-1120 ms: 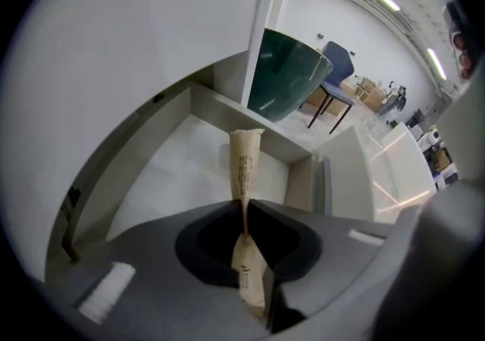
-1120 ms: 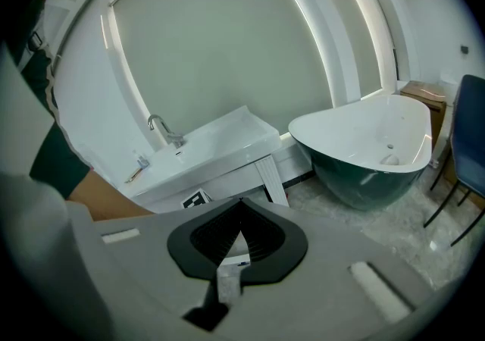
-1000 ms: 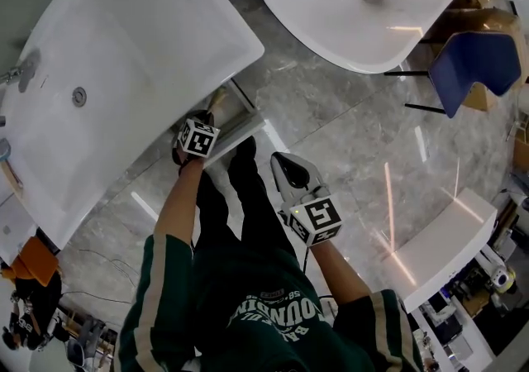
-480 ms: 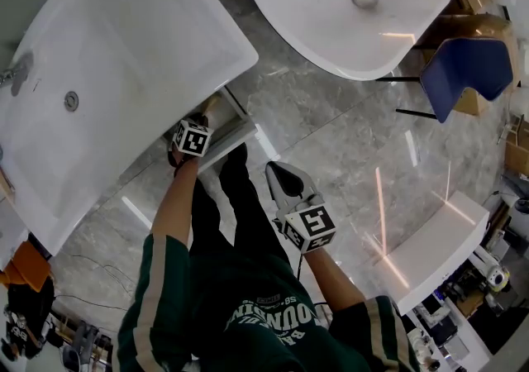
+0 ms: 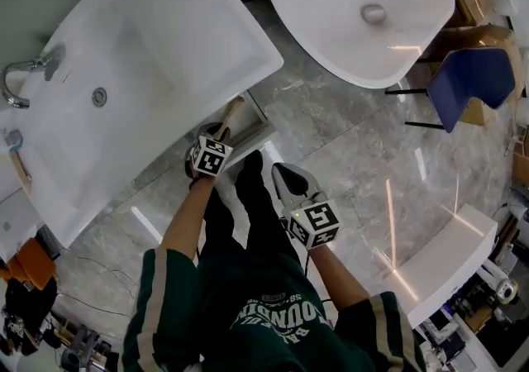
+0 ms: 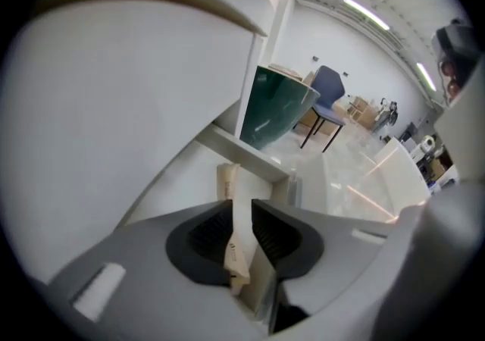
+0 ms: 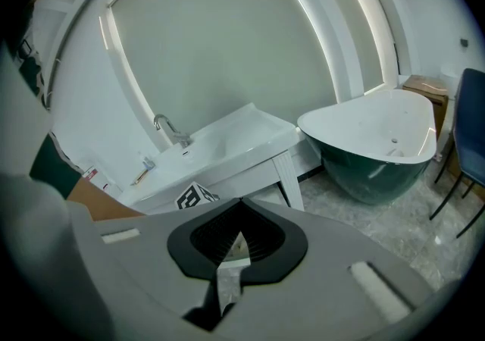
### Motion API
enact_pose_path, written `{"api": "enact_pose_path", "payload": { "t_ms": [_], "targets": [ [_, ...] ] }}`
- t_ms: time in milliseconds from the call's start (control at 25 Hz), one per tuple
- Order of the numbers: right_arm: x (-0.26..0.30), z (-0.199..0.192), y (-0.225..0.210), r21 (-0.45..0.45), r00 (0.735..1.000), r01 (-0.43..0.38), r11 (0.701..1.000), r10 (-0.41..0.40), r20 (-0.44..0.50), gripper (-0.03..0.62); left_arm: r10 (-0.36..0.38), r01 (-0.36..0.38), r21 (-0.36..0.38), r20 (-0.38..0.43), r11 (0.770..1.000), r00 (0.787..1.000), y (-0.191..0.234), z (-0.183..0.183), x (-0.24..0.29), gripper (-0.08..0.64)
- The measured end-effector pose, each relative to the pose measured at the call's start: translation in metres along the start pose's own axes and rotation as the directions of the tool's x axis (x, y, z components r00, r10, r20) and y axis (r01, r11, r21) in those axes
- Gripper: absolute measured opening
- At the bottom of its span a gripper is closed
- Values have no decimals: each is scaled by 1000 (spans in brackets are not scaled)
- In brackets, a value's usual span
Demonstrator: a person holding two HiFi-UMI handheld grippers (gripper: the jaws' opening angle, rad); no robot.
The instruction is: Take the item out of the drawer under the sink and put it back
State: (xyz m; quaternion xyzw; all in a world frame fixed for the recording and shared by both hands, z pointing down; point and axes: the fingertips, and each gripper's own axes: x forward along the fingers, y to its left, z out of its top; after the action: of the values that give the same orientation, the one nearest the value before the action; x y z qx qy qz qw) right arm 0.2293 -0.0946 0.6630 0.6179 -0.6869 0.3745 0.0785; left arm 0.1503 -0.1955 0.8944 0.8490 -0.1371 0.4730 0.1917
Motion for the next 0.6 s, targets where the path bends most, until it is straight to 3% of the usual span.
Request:
{"api": "enact_pose_path", "payload": {
  "t_ms": [320, 600],
  "targets": [
    [-2, 11, 79, -69, 997, -71, 995, 73, 20, 2, -4, 16, -86, 132, 996, 991, -26, -29, -120, 78],
    [4, 19, 176, -176, 984, -168, 970, 177, 37, 2, 92, -57, -138, 260, 989, 961, -13, -70, -240, 49]
  ]
}}
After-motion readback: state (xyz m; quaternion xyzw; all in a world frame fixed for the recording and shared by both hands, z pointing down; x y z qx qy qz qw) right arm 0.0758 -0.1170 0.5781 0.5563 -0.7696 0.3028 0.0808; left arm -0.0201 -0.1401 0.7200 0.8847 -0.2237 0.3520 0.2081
